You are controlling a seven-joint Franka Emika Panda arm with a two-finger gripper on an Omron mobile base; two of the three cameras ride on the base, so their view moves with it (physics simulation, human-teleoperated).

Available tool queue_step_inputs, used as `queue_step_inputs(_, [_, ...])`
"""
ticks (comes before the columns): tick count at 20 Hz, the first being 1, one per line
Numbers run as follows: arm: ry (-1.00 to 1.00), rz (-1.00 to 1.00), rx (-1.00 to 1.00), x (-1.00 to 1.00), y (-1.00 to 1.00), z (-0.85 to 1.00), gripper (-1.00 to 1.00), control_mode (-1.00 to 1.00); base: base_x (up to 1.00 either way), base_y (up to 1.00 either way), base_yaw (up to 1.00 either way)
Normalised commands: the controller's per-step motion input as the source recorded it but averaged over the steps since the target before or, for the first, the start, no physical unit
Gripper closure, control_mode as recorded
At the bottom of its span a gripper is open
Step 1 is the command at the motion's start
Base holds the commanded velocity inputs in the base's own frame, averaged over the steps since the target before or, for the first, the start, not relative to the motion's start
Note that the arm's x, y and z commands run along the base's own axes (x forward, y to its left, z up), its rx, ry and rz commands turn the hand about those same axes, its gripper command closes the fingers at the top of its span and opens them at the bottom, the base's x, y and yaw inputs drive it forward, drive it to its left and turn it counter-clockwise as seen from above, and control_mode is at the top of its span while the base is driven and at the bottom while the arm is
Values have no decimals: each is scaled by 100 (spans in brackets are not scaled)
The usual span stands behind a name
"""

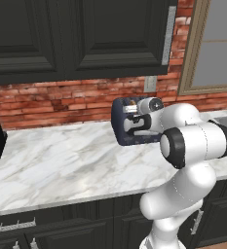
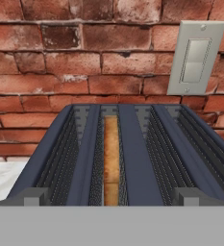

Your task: Start the toaster. Once the lever pops up, take the bread to the plate on the dining counter.

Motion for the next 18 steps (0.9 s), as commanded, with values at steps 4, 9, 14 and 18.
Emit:
queue_step_inputs(4, [0,0,0,0,0,0,-100,-100,0,0,0])
queue_step_inputs(9, [0,0,0,0,0,0,-100,-100,0,0,0])
queue_step_inputs(14, [0,0,0,0,0,0,-100,-100,0,0,0])
queue_step_inputs(18, [0,0,0,0,0,0,-100,-100,0,0,0])
